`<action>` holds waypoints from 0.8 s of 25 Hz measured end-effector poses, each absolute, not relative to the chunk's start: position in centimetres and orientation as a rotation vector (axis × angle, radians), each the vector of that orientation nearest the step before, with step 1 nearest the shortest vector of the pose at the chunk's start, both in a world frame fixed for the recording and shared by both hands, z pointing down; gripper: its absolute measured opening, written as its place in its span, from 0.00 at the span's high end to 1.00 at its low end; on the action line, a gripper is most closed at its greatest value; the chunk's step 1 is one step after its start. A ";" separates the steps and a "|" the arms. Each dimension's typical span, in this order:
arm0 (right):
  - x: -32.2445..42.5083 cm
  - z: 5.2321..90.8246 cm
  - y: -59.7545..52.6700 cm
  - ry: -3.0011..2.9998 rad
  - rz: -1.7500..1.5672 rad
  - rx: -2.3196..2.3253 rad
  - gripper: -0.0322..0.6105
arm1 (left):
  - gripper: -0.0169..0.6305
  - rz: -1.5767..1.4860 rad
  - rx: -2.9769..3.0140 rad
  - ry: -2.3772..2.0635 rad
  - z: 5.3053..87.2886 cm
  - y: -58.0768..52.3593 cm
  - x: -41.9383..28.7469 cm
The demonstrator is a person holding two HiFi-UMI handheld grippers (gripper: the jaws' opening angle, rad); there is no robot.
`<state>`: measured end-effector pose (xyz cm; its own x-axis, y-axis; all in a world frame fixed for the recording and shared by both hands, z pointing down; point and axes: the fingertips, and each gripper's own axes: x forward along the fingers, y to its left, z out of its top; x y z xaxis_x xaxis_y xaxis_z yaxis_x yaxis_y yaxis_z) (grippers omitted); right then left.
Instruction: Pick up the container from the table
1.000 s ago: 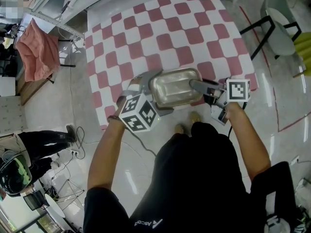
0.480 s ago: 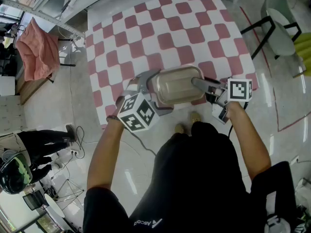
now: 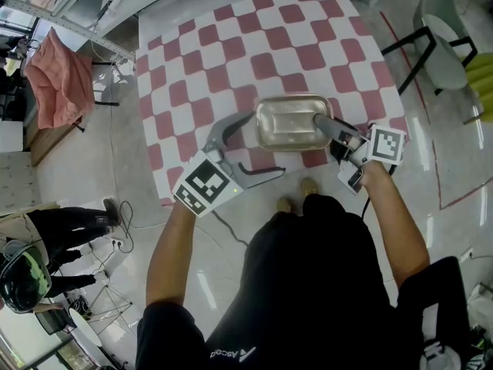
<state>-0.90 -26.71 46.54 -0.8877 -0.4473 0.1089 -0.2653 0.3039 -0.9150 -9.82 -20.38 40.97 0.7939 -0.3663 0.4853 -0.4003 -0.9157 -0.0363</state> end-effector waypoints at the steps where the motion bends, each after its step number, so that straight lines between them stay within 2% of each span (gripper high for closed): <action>1: -0.8 46.3 -26.9 2.386 -1.619 -0.659 0.60 | 0.21 0.709 2.909 -0.671 40.4 -20.6 -10.1; 5: -0.5 45.7 -27.3 2.358 -1.596 -0.654 0.60 | 0.66 0.485 2.875 -0.904 38.6 -21.6 -11.7; 6: -0.4 45.6 -27.3 2.353 -1.596 -0.653 0.60 | 0.75 0.444 2.858 -0.956 38.4 -21.8 -12.1; 8: -0.3 45.5 -27.3 2.345 -1.595 -0.652 0.60 | 0.85 0.405 2.822 -1.041 38.3 -21.9 -12.8; 12: -0.5 45.3 -27.1 2.324 -1.602 -0.645 0.60 | 0.95 0.335 2.770 -1.152 37.8 -22.1 -14.1; 20: -0.5 44.9 -27.1 2.283 -1.594 -0.621 0.60 | 0.95 0.128 2.690 -1.254 36.1 -21.7 -15.0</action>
<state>-0.49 -27.14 44.87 -0.8656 -0.5006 0.0104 -0.1823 0.2958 -0.9377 -15.00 -21.67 36.08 0.6423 -0.7517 0.1494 -0.7664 -0.6316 0.1173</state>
